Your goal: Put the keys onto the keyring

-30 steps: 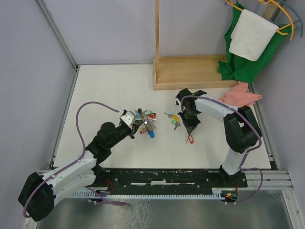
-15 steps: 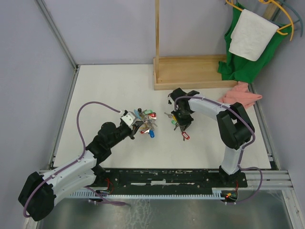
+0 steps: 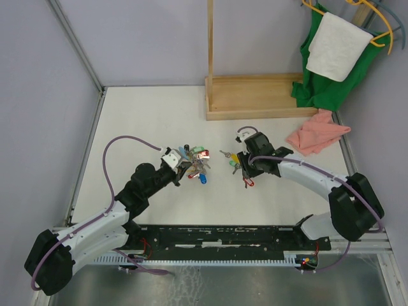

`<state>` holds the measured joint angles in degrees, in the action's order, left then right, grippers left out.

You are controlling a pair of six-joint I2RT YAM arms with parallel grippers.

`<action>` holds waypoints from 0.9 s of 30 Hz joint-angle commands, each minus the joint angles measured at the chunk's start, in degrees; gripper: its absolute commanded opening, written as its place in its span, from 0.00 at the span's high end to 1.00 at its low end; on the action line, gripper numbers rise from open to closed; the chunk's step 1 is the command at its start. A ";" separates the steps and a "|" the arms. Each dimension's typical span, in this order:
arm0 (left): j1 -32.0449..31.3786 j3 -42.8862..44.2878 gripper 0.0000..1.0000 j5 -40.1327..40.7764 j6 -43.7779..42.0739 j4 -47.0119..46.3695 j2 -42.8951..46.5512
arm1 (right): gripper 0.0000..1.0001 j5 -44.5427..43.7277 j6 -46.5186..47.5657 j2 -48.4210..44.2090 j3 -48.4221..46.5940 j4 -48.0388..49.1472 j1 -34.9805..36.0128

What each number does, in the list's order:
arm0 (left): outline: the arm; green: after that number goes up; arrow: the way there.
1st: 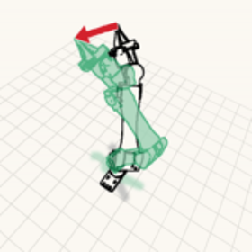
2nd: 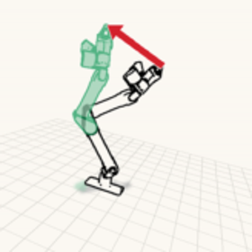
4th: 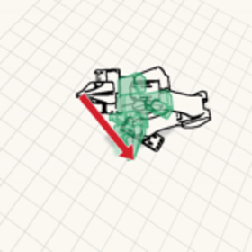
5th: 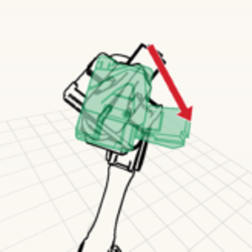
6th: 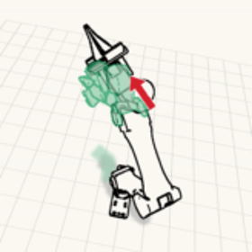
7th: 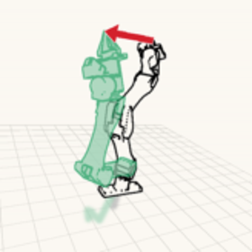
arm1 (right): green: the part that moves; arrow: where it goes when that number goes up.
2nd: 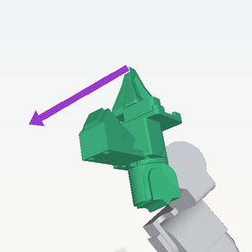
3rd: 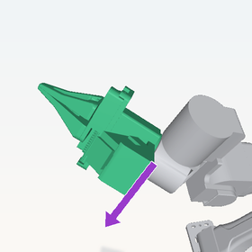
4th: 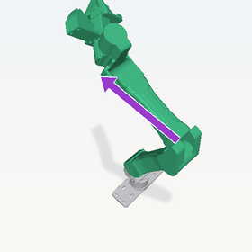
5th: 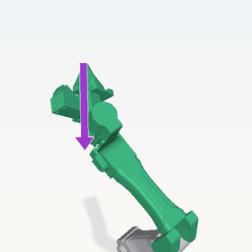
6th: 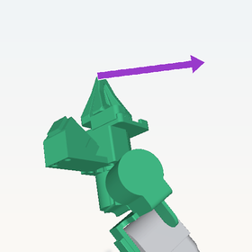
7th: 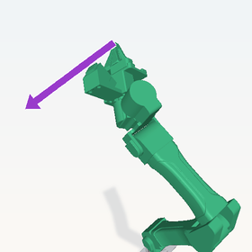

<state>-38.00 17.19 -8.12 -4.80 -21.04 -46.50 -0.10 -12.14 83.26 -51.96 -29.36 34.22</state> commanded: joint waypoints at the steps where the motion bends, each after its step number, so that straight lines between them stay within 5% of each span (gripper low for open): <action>1: -0.01 2.37 0.97 -1.17 -1.54 -1.73 0.16 | 0.58 -1.39 -1.77 -6.76 8.80 15.73 1.30; 15: -0.06 2.32 0.97 -1.68 -1.77 -1.79 0.13 | 0.60 -10.18 -0.08 -8.32 20.91 32.96 6.44; 27: -0.07 2.23 0.97 -2.47 -1.87 -2.17 -0.09 | 0.70 -13.70 0.48 -4.86 21.37 34.43 7.35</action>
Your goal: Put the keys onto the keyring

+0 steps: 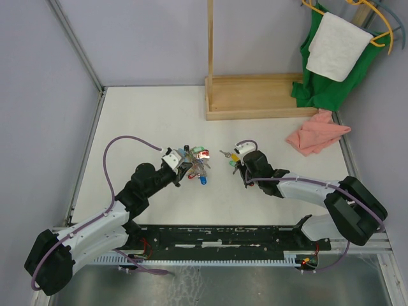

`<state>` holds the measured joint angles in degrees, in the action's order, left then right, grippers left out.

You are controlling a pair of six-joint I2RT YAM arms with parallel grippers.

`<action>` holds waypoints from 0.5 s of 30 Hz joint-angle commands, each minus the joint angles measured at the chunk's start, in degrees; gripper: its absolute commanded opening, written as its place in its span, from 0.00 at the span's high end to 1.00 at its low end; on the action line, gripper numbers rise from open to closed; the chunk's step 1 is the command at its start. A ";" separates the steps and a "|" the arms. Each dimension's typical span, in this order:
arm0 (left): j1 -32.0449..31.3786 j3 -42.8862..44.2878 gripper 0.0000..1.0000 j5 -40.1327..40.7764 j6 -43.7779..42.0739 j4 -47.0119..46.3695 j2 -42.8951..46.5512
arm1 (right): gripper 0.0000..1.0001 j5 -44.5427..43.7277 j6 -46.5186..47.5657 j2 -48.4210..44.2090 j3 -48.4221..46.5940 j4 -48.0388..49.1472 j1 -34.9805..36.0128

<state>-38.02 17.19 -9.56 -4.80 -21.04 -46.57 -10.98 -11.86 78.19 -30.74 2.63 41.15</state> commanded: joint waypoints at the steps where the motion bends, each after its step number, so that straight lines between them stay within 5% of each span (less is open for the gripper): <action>1: -0.04 2.20 0.97 -1.02 -1.86 -2.17 -0.02 | 0.70 -3.08 0.10 0.04 0.20 2.06 0.45; 9: -0.04 2.49 0.97 -1.57 -1.81 -2.09 -0.63 | 0.71 -2.83 -0.25 0.61 0.36 0.67 0.53; 15: -0.04 2.44 0.97 -1.51 -1.97 -1.99 -0.46 | 0.83 -2.66 -0.36 1.11 0.12 0.47 0.52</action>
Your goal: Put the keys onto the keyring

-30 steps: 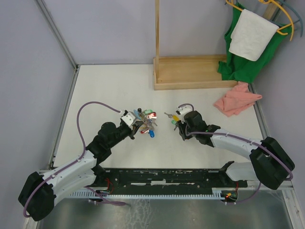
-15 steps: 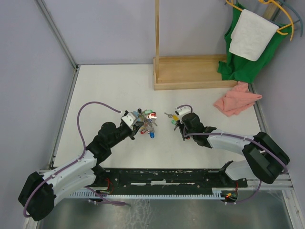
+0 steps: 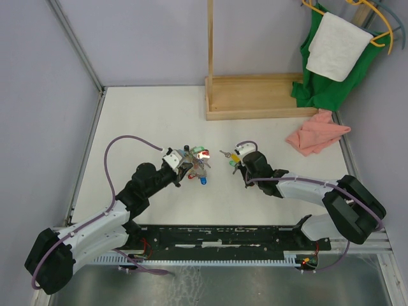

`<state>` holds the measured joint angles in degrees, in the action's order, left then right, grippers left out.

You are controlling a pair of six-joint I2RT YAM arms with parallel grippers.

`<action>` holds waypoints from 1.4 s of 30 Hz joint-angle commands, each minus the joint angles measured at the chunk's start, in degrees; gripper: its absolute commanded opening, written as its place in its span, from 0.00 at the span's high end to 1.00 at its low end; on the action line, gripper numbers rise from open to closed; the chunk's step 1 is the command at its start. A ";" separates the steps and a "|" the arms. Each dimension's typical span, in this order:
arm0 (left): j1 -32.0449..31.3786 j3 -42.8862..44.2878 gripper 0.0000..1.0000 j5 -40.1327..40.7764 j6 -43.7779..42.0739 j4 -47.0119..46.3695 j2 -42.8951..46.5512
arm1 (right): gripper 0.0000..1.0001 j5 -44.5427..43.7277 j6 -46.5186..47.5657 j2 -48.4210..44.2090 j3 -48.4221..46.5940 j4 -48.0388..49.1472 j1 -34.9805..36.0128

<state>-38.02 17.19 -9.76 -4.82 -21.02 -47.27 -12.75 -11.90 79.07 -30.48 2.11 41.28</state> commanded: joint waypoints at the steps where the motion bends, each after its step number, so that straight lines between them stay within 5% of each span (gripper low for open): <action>1: -0.06 2.41 0.97 -1.32 -1.97 -1.99 0.13 | 0.86 -0.87 -0.32 0.10 -0.17 0.96 0.43; 5: -0.01 2.41 0.97 -1.37 -2.10 -2.06 0.06 | 0.99 -0.66 -0.19 -1.23 -0.67 -0.36 0.45; 13: -0.04 1.07 0.97 -1.55 -1.21 -4.53 -0.46 | 0.99 2.13 0.18 -1.38 -2.05 -2.82 0.38; 19: -0.05 -1.59 0.97 2.22 2.69 -6.57 -1.31 | 0.76 5.97 -0.75 1.89 -3.33 -2.95 0.38; 26: -0.06 -8.81 0.97 4.65 10.51 -13.22 -1.27 | 0.31 15.34 1.52 -1.79 -6.85 -3.15 0.48; 32: -0.04 -11.47 0.97 5.35 13.99 -15.62 -4.28 | 0.19 28.12 5.10 -3.02 -7.82 3.27 0.50; 42: -0.08 -14.36 0.97 6.77 18.82 -19.13 -5.66 | 0.22 47.41 13.68 8.25 -13.91 13.55 0.47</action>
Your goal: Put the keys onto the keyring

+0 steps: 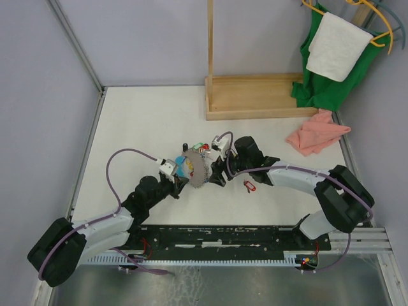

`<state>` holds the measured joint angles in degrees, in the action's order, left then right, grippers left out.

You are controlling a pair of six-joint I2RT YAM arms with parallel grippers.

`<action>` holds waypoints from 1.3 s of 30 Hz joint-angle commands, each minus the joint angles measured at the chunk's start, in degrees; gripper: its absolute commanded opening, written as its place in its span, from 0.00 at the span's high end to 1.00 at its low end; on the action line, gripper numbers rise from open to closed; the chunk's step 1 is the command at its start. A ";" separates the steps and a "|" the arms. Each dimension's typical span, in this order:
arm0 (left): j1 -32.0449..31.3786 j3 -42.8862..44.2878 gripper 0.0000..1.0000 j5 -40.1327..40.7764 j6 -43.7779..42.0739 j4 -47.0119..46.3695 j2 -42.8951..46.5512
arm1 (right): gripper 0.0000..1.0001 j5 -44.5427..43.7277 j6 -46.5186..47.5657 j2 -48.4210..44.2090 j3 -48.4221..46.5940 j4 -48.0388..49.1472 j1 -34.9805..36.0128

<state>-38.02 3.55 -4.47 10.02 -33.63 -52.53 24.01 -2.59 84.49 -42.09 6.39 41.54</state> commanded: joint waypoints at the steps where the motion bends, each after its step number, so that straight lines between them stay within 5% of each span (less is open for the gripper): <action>1: -0.12 -0.94 0.97 1.62 4.34 -6.89 -0.64 | 0.23 12.02 4.92 3.99 -2.13 11.59 0.29; 16: -0.12 -0.73 0.97 2.18 7.21 -9.01 -7.13 | 0.31 16.81 13.13 16.05 -10.39 7.84 1.79; 29: -0.22 6.76 0.97 3.42 14.27 4.63 -10.87 | 0.26 6.68 3.87 4.44 1.36 9.67 2.14; 39: -0.55 16.47 0.69 8.34 18.41 28.08 -5.85 | 0.21 2.76 -1.12 -1.18 7.10 15.22 2.23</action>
<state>-38.09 14.79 1.30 24.71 -15.22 -60.07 28.97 -0.95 84.68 -35.14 16.75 43.42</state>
